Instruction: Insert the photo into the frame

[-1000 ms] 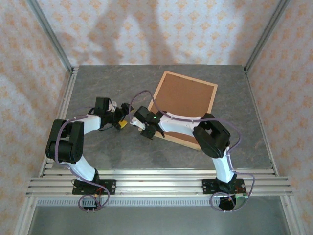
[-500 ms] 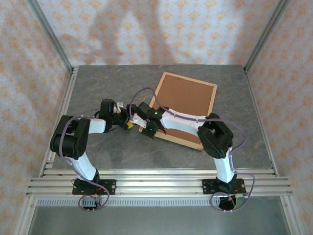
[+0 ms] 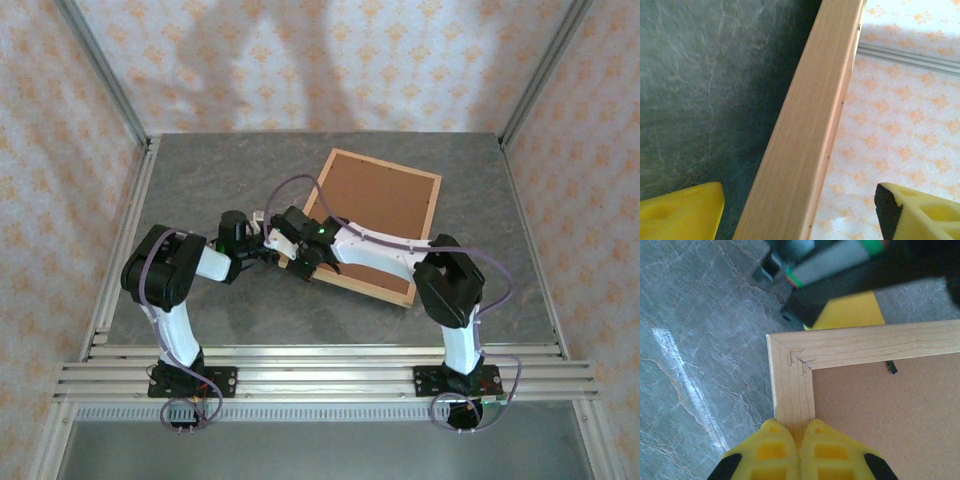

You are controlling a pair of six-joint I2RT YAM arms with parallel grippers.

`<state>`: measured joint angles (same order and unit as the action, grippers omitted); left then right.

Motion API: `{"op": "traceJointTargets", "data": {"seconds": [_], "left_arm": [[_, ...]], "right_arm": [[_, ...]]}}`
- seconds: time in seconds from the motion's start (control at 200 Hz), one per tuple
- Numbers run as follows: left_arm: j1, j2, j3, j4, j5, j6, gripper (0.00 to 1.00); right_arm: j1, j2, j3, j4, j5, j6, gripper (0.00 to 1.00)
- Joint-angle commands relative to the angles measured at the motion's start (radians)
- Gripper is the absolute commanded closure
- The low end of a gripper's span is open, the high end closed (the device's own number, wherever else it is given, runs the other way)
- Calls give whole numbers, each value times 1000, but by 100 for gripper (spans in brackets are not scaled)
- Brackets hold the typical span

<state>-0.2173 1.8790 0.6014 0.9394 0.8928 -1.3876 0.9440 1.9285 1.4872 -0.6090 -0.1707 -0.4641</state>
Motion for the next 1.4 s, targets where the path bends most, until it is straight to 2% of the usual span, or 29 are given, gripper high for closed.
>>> {"op": "traceJointTargets", "data": {"seconds": [0.0, 0.055, 0.175, 0.385, 0.556, 0.686, 0.771, 0.806, 0.891, 1.096, 1.396], "left_arm": [[-33, 79, -31, 218, 10, -172, 25], [-33, 82, -37, 230, -1, -175, 27], [-33, 48, -35, 143, -15, -119, 32], [-33, -30, -9, -37, -36, -30, 62], [-33, -61, 3, -83, -52, -10, 74], [-33, -76, 10, -84, -58, -19, 74], [-34, -84, 19, -88, -63, -22, 74], [-34, -86, 25, -93, -63, -21, 74], [-33, -86, 38, -103, -64, -19, 74], [-33, -87, 71, -125, -58, -19, 74], [-33, -100, 90, -152, -56, -20, 74]], "right_arm": [[11, -34, 45, 47, -24, 30, 100], [11, -31, 44, 42, -21, 28, 100], [11, -31, 34, 35, -15, 31, 100], [12, -29, 15, 22, -2, 44, 100], [16, -44, -10, 21, 19, 54, 100], [25, -74, -27, 20, 67, 61, 61], [28, -103, -45, 26, 111, 74, 41], [31, -113, -48, 22, 131, 77, 36], [44, -132, -51, 5, 184, 76, 29], [86, -147, -103, -24, 363, 23, 26], [94, -152, -186, 12, 478, -1, 18]]}}
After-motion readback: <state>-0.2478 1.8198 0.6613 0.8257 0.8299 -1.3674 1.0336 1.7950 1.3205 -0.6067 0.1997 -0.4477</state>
